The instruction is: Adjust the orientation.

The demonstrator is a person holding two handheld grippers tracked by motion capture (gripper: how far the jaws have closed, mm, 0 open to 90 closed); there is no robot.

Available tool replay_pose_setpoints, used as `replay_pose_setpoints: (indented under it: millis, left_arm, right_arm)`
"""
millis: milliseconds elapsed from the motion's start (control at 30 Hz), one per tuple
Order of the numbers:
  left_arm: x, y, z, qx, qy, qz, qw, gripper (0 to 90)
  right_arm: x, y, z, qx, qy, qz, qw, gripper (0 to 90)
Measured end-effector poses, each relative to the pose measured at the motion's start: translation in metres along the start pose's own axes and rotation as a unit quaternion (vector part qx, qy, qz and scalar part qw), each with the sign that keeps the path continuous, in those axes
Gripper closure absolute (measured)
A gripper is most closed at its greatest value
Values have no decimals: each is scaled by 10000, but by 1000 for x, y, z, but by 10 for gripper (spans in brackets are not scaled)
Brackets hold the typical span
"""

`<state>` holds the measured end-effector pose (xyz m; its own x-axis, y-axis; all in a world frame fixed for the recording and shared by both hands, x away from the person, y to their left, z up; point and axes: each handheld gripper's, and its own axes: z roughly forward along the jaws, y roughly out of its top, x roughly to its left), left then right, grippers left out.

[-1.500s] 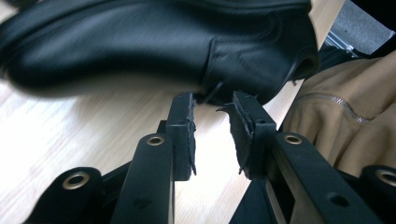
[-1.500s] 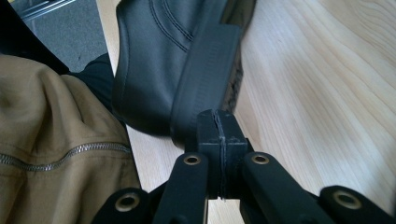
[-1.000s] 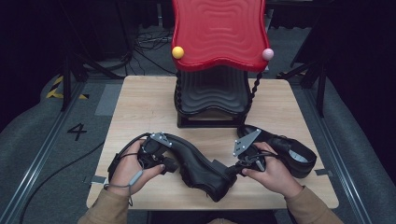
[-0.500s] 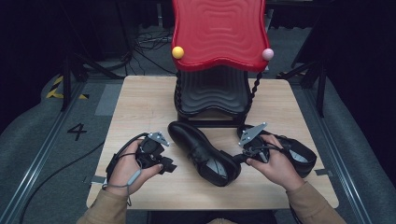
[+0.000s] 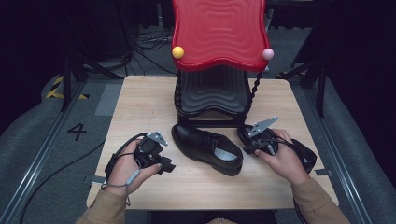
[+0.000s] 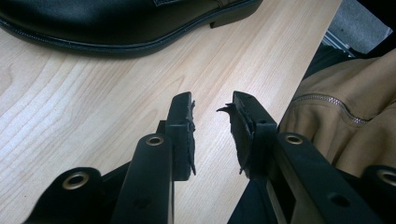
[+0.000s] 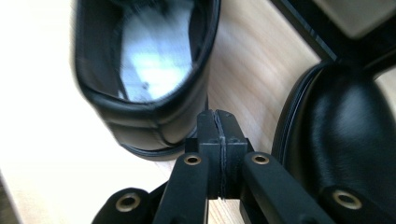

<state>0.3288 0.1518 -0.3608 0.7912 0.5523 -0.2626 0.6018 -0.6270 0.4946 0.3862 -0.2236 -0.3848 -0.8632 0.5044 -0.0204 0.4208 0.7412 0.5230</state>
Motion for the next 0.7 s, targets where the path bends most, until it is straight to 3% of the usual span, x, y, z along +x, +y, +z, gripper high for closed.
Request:
replay_pose_setpoints:
  millis: [100, 267, 333, 500, 567, 700]
  left_arm:
    - [0, 0, 0, -3, 4, -6, 10000, 695]
    - [0, 0, 1, 9, -5, -26, 10000, 690]
    - [0, 0, 2, 30, -24, -16, 10000, 689]
    - [0, 0, 3, 42, -39, -19, 10000, 689]
    - [1, 0, 3, 45, -48, -29, 10000, 688]
    - [1, -1, 4, 55, -70, -53, 9999, 690]
  right_arm:
    - [6, 3, -14, -188, 71, -58, 9998, 853]
    - [26, 14, -24, -510, 609, -231, 9966, 779]
    - [35, 19, -14, -452, 766, -346, 9954, 756]
    - [41, 26, 9, -251, 833, -435, 9953, 696]
    - [46, 29, 19, -225, 1004, -476, 9935, 679]
    - [52, 36, 38, -4, 911, -580, 9941, 721]
